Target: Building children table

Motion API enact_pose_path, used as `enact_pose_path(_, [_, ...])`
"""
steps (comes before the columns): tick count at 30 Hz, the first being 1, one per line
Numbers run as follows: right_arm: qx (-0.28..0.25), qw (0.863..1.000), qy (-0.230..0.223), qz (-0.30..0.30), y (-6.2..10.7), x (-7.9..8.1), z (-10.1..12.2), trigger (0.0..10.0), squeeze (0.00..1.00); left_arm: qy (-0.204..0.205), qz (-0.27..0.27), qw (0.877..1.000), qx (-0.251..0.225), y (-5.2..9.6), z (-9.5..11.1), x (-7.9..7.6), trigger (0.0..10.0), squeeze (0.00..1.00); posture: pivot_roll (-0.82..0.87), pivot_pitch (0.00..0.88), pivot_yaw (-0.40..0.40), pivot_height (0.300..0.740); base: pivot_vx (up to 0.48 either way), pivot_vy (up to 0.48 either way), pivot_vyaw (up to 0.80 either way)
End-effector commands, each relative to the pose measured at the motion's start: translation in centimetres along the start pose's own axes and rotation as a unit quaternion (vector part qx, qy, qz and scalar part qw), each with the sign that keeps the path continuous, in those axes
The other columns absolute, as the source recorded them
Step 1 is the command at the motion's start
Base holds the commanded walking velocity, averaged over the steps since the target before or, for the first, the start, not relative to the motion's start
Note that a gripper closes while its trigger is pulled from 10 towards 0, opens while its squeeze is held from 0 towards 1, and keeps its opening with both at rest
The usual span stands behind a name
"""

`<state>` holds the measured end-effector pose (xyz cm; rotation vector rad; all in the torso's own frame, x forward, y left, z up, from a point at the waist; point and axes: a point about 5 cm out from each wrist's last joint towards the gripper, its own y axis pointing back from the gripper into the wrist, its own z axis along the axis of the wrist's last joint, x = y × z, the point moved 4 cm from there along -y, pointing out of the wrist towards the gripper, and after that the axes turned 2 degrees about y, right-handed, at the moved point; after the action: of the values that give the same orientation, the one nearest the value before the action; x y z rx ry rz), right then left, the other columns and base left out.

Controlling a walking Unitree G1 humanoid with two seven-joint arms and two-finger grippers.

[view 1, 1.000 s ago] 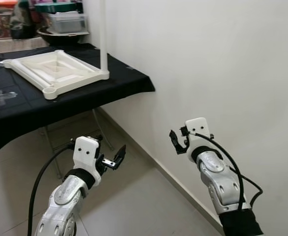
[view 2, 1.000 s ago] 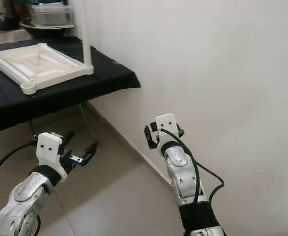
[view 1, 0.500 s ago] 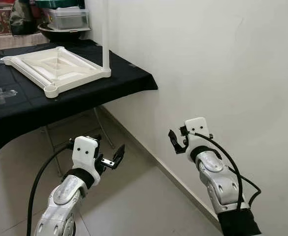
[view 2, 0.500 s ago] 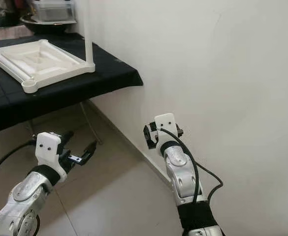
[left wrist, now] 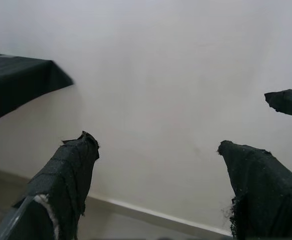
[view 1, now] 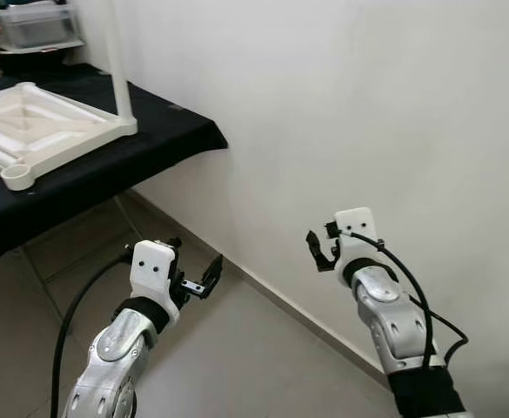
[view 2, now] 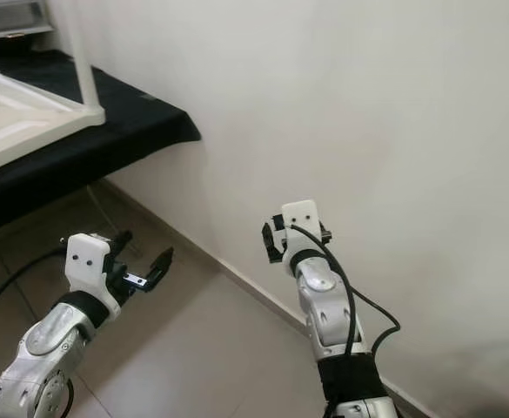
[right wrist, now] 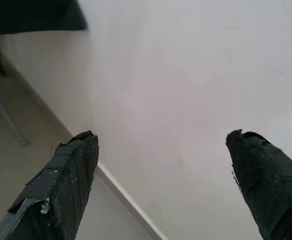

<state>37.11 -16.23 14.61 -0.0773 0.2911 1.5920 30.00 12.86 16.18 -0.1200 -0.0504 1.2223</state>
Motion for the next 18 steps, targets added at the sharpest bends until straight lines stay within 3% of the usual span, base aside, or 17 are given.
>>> enact_pose_path(1, [0.013, 1.000, 0.001, -0.003, -0.04, -0.28, -0.42, 10.0, 0.00, 0.003, -0.005, 1.000, 0.000, -0.02, -0.07, -0.10, 10.0, 0.00, 0.07, 0.000, -0.123, 0.740, 0.000, 0.000, -0.80])
enact_pose_path(13, [0.017, 1.000, -0.001, -0.025, -0.10, -1.17, -0.57, 10.0, 0.00, -0.004, -0.013, 1.000, 0.003, 0.07, -0.06, -0.20, 10.0, 0.00, 0.07, 0.000, -0.120, 0.740, 0.000, 0.000, -0.80])
enact_pose_path(18, [0.004, 1.000, 0.015, -0.019, 0.05, -0.80, -0.20, 10.0, 0.00, -0.007, -0.015, 1.000, 0.003, 0.10, 0.09, 0.01, 10.0, 0.00, 0.07, 0.000, -0.113, 0.740, 0.000, 0.000, 0.00])
